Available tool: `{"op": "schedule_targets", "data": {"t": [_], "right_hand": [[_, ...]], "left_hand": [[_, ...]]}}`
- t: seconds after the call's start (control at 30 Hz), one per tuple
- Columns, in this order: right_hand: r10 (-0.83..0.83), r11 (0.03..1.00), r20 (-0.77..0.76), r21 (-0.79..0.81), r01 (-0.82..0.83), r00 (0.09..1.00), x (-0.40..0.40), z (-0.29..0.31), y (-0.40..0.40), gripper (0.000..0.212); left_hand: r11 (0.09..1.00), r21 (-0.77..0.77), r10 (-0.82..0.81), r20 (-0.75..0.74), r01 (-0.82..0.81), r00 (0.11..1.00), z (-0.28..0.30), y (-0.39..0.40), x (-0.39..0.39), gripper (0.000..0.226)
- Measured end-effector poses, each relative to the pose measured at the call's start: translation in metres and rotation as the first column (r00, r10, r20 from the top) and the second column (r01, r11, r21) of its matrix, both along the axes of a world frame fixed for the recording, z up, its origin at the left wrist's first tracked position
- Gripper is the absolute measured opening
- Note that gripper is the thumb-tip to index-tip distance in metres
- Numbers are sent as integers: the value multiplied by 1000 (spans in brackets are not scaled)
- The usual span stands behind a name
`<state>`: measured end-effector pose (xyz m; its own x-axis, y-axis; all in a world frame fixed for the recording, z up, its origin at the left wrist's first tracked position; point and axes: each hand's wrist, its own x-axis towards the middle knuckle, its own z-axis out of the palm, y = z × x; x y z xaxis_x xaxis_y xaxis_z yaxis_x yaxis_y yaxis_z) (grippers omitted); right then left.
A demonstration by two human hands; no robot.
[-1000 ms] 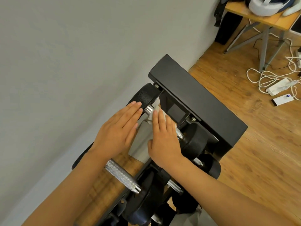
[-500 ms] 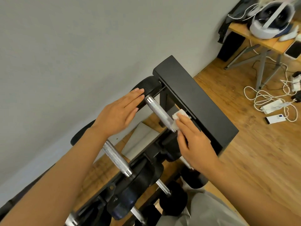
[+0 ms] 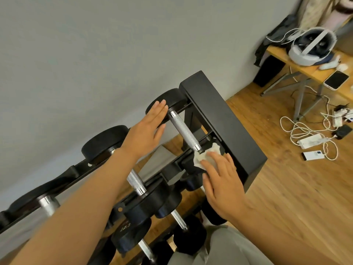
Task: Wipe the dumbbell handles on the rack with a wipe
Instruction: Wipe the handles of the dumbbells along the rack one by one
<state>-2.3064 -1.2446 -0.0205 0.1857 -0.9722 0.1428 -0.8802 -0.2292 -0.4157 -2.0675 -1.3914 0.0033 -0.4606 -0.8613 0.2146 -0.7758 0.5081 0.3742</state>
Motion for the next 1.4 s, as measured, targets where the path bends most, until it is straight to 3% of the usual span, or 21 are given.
{"op": "schedule_targets", "data": {"t": [0.1, 0.2, 0.33, 0.57, 0.77, 1.0, 1.23, 1.3, 1.4], "right_hand": [[-28, 999, -46, 24, 29, 999, 5, -7, -2, 40], [-6, 998, -118, 54, 13, 993, 16, -22, 4, 62], [-88, 993, -192, 55, 101, 977, 25, -24, 0, 73], [-257, 956, -63, 129, 263, 964, 28, -8, -35, 79], [-40, 995, -177, 83, 56, 983, 28, -28, 18, 74], [-277, 950, 36, 162, 268, 960, 25, -9, -32, 76], [-29, 994, -161, 96, 45, 987, 17, -31, 18, 73], [-113, 982, -58, 148, 120, 992, 12, -23, -5, 75], [-339, 910, 143, 299, 286, 930, 10, -11, -48, 76]], "left_hand": [[1000, -3, 6, 19, -6, 1000, 0, 1, -1, 58], [1000, -16, 8, 48, -7, 999, 1, 1, -1, 59], [999, -28, 26, 59, -25, 998, 0, 2, -4, 57], [998, -20, 55, 30, -54, 998, -4, 2, -9, 54], [999, -41, 35, 46, -33, 998, -6, 1, -6, 55], [999, -43, 27, 43, -25, 999, -7, 0, -5, 55], [999, -17, 40, 23, -40, 999, -9, 1, -6, 56], [999, -12, 38, 27, -38, 999, -9, 1, -6, 56], [999, -24, 38, 27, -37, 999, -10, 1, -5, 56]]}}
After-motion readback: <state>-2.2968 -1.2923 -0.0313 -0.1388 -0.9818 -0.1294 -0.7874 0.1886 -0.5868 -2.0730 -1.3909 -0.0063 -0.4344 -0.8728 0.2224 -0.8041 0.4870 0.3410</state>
